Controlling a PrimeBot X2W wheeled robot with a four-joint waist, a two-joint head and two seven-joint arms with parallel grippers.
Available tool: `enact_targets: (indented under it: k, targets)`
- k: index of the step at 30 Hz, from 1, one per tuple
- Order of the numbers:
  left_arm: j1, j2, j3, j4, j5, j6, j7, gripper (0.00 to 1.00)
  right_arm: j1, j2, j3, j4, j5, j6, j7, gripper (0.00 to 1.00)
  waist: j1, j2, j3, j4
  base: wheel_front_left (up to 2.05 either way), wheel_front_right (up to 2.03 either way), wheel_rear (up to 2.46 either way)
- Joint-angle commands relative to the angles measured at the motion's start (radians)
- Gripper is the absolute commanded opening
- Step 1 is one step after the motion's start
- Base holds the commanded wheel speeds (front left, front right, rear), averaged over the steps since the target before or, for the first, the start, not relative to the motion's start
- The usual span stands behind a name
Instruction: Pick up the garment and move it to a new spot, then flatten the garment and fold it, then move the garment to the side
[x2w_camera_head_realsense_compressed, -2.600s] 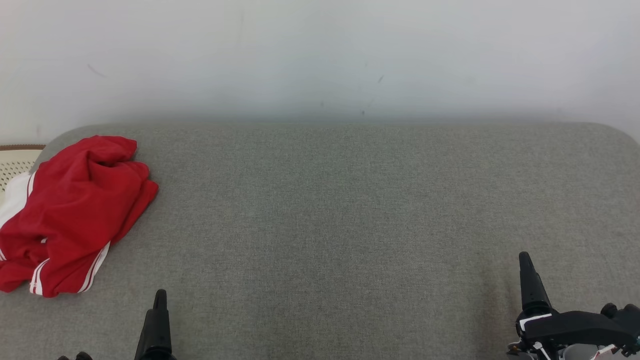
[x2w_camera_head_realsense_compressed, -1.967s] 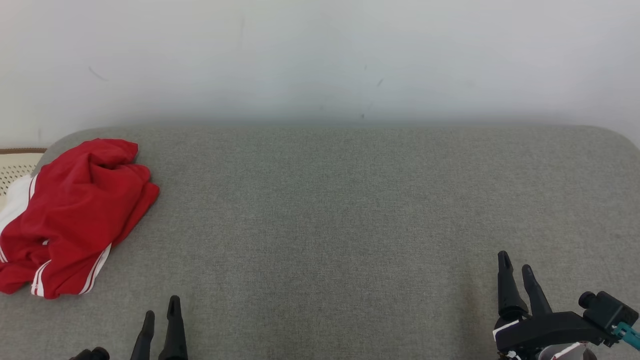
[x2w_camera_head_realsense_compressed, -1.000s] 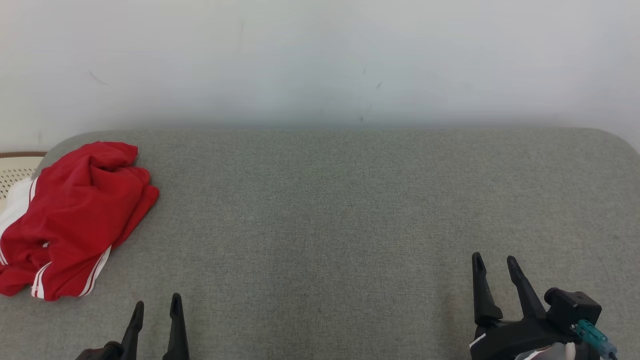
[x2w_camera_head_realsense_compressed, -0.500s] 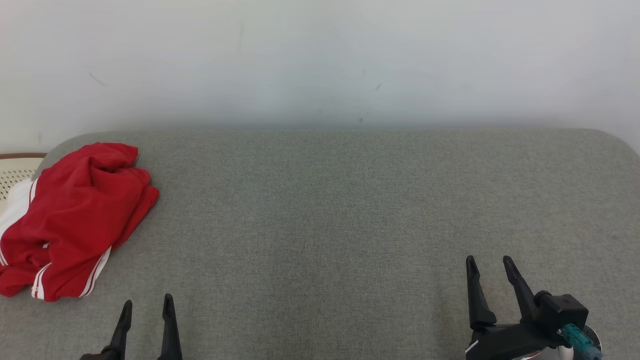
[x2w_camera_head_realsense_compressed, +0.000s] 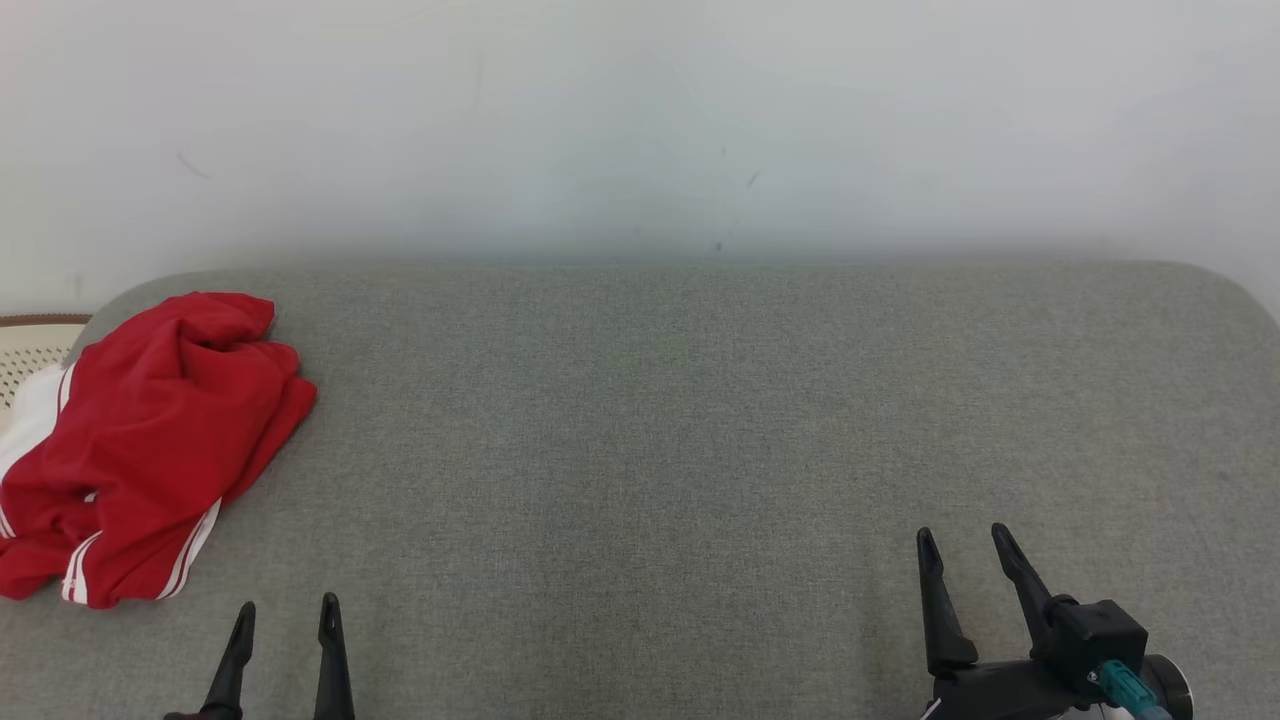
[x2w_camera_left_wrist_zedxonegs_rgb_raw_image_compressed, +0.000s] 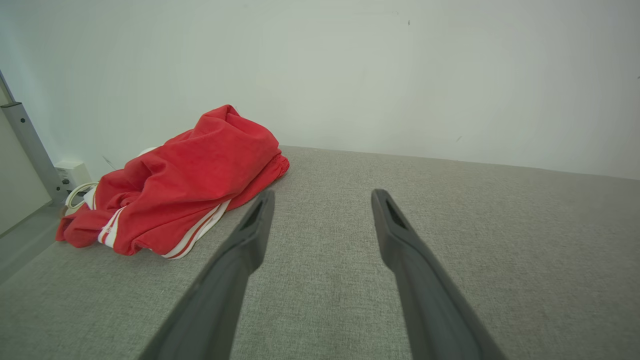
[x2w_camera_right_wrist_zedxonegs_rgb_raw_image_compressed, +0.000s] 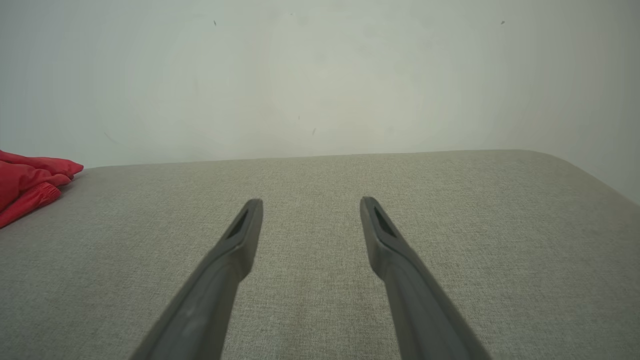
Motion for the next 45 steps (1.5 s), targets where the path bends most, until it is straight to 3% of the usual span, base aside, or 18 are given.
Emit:
enact_targets:
  k: [1,14,23,45]
  targets:
    - [0.009,0.005,0.002,0.002,0.024,-0.006,-0.011,1.00,0.006,-0.003,0.007,0.003,-0.020,0.001,-0.009,1.00,0.0000,0.0000,-0.001,-0.001,0.00,0.00,0.00]
    - [0.016,0.006,0.009,0.000,0.096,-0.012,-0.027,1.00,0.012,-0.003,0.021,-0.004,-0.090,0.001,-0.017,1.00,0.0000,0.0000,-0.006,-0.006,0.00,0.00,0.00]
    - [0.019,-0.005,0.015,0.005,0.093,-0.010,-0.027,1.00,0.018,-0.003,0.010,-0.011,-0.013,0.001,-0.007,1.00,0.0000,0.0000,-0.006,-0.014,0.00,0.00,0.00]
    - [0.021,-0.015,0.024,0.002,0.095,-0.014,-0.027,1.00,0.019,-0.003,0.012,-0.026,0.033,0.001,0.013,1.00,0.0000,0.0000,-0.009,-0.017,0.00,0.00,0.00]
